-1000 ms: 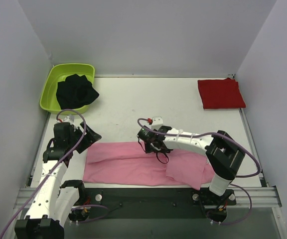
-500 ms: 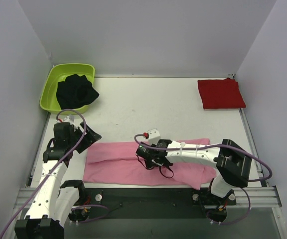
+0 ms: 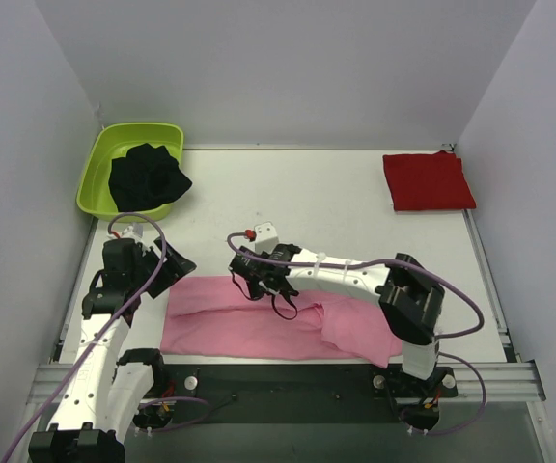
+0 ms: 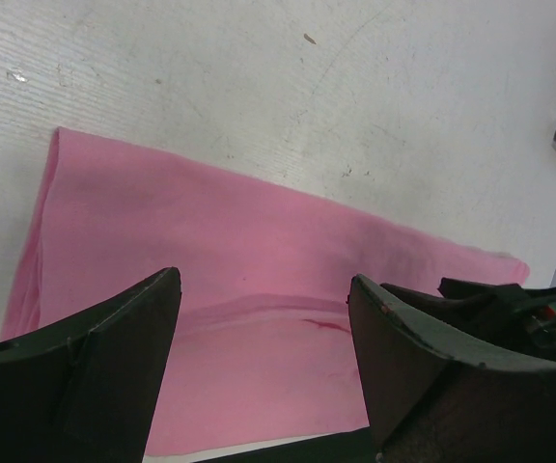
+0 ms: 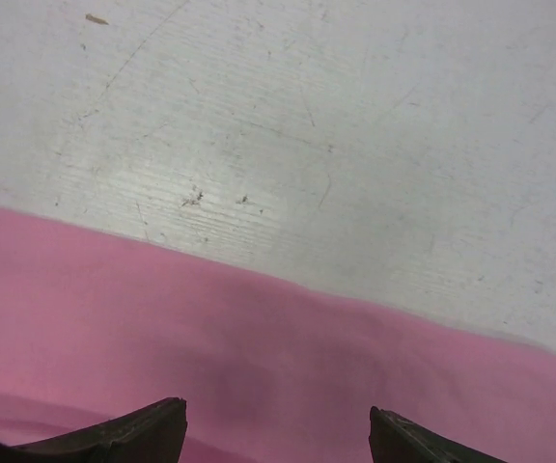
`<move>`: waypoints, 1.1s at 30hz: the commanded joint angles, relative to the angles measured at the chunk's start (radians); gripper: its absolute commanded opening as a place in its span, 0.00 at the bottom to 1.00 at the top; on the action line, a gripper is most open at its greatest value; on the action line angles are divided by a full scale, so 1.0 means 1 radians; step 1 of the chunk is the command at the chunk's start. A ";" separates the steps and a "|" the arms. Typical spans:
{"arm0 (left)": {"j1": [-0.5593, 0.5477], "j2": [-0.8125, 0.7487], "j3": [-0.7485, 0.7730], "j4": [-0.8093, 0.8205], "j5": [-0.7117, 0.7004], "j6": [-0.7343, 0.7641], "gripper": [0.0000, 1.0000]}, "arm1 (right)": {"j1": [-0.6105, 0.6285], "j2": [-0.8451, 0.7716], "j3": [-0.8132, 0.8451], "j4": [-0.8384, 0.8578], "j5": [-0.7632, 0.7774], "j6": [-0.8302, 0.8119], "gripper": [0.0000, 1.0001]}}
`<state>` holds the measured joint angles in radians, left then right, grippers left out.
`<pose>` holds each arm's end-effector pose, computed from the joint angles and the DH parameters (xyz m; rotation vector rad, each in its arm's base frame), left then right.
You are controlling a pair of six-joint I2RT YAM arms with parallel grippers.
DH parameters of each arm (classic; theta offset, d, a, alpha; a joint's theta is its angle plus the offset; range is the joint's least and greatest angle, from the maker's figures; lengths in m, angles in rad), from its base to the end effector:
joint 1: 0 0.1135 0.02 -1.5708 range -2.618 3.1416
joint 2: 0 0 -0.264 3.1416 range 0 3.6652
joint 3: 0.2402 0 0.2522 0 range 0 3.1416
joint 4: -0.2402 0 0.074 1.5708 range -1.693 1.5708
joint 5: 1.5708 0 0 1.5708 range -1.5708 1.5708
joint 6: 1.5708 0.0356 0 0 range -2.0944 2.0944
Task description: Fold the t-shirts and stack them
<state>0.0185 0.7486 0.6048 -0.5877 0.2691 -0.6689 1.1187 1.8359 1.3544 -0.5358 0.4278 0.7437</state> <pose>0.1584 -0.0065 0.2451 -0.6587 2.2619 -0.6368 0.1837 0.3444 0.2175 -0.3103 2.4520 0.2423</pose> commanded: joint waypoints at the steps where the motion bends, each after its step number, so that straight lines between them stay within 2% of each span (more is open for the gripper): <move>1: 0.001 -0.014 0.050 -0.006 -0.008 0.020 0.80 | 0.001 0.107 0.075 -0.027 -0.003 -0.043 0.75; 7: 0.001 -0.006 0.052 -0.009 -0.011 0.026 0.80 | 0.000 0.148 0.077 0.000 -0.035 -0.046 0.75; 15: 0.001 0.001 0.036 0.012 -0.008 0.023 0.80 | 0.021 0.099 -0.011 0.020 -0.063 -0.041 0.75; 24: 0.001 -0.003 0.021 0.028 0.002 0.012 0.80 | 0.101 0.057 -0.084 0.013 -0.087 -0.010 0.75; 33: 0.001 -0.009 0.020 0.023 0.002 0.014 0.80 | 0.201 0.005 -0.103 -0.047 -0.040 0.032 0.75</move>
<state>0.0185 0.7517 0.6048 -0.5976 0.2626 -0.6655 1.2854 1.9076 1.2644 -0.4870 0.3584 0.7433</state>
